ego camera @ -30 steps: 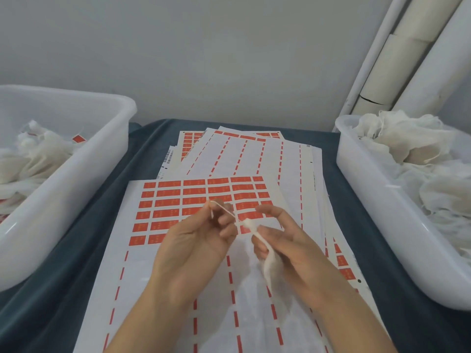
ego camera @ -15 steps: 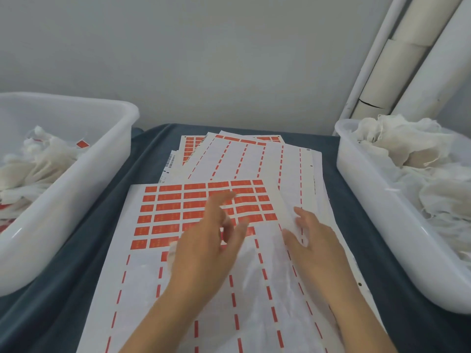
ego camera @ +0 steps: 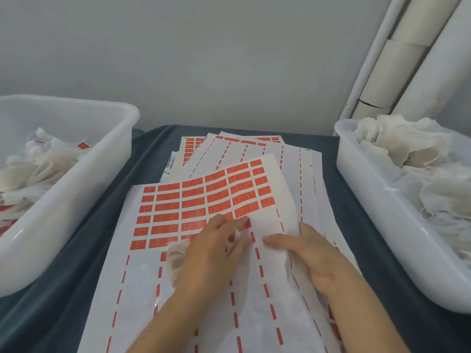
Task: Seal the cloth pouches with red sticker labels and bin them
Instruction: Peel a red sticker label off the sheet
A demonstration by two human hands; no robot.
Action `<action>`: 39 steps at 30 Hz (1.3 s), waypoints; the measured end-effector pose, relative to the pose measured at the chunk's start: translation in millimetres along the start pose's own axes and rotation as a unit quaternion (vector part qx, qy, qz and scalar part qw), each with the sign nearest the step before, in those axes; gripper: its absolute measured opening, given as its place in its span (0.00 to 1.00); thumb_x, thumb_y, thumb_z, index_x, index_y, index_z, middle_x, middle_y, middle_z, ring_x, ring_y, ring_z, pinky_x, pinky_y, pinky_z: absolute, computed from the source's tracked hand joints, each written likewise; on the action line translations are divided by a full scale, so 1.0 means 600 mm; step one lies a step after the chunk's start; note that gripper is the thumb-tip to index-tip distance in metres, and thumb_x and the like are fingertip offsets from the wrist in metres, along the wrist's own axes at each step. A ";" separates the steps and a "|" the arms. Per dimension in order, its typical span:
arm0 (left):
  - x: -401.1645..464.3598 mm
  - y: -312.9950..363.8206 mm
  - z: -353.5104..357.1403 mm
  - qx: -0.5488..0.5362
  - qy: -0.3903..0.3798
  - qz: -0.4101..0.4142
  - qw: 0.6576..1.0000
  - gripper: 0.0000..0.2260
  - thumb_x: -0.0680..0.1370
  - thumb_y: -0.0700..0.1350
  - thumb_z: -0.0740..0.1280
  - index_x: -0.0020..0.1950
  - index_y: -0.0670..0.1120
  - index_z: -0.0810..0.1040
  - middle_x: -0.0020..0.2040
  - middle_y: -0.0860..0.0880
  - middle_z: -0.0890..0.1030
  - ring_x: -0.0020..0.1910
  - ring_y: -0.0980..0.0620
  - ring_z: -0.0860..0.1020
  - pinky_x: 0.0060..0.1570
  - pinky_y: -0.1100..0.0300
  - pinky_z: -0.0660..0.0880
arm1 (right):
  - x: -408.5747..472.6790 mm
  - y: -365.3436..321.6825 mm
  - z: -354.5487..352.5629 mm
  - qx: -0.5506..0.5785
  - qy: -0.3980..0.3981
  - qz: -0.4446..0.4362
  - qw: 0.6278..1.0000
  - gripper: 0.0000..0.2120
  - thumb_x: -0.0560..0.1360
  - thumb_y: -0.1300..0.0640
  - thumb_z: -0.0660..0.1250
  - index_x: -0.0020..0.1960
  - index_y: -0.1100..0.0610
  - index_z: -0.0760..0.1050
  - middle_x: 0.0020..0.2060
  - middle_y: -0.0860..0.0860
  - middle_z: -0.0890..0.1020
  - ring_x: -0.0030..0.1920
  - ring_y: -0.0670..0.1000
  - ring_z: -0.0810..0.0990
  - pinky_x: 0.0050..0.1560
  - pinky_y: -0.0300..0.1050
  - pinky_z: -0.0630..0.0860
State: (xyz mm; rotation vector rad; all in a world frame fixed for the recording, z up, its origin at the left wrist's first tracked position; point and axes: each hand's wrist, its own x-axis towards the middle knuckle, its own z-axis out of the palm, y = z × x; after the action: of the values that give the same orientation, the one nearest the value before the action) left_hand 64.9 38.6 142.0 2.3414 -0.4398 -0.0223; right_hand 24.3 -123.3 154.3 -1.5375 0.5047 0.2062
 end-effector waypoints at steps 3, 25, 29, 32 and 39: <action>0.003 0.000 -0.002 -0.029 0.044 0.012 0.999 0.14 0.75 0.54 0.65 0.60 0.61 0.75 0.54 0.60 0.72 0.49 0.59 0.72 0.53 0.66 0.74 | -0.001 0.003 -0.003 0.016 -0.012 -0.014 1.000 0.17 0.69 0.55 0.73 0.57 0.49 0.76 0.48 0.52 0.84 0.49 0.58 0.83 0.53 0.62 0.77; 0.005 0.010 -0.031 -0.266 -0.009 0.017 0.964 0.08 0.66 0.49 0.73 0.30 0.62 0.80 0.37 0.64 0.77 0.41 0.65 0.74 0.34 0.76 0.71 | -0.027 0.001 0.017 -0.048 0.027 -0.120 0.991 0.15 0.69 0.49 0.69 0.54 0.44 0.71 0.45 0.43 0.83 0.45 0.48 0.83 0.44 0.39 0.80; 0.005 0.016 -0.038 -0.282 -0.038 -0.005 0.959 0.04 0.64 0.54 0.71 0.32 0.64 0.81 0.37 0.64 0.78 0.40 0.65 0.75 0.33 0.76 0.71 | -0.029 -0.002 0.020 -0.043 0.026 -0.120 0.991 0.17 0.69 0.50 0.70 0.56 0.45 0.70 0.47 0.44 0.82 0.47 0.49 0.82 0.48 0.43 0.80; 0.004 0.015 -0.045 -0.305 -0.063 -0.039 0.950 0.06 0.60 0.58 0.69 0.35 0.61 0.81 0.38 0.63 0.79 0.39 0.64 0.77 0.33 0.73 0.73 | -0.030 -0.004 0.022 -0.039 0.014 -0.117 0.992 0.19 0.65 0.47 0.69 0.55 0.45 0.71 0.48 0.45 0.83 0.49 0.50 0.82 0.54 0.50 0.79; 0.008 0.011 -0.038 -0.274 0.004 -0.087 0.958 0.03 0.66 0.53 0.73 0.34 0.56 0.82 0.37 0.63 0.79 0.39 0.61 0.78 0.31 0.73 0.71 | -0.024 0.001 0.017 -0.025 0.026 -0.098 0.995 0.16 0.69 0.51 0.71 0.55 0.45 0.73 0.47 0.45 0.84 0.48 0.51 0.83 0.54 0.55 0.79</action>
State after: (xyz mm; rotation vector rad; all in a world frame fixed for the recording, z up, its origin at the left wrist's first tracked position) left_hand 70.7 48.3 163.3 1.8224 -0.1883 -0.1938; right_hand 13.4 -110.4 159.7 -1.6333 0.3886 0.0267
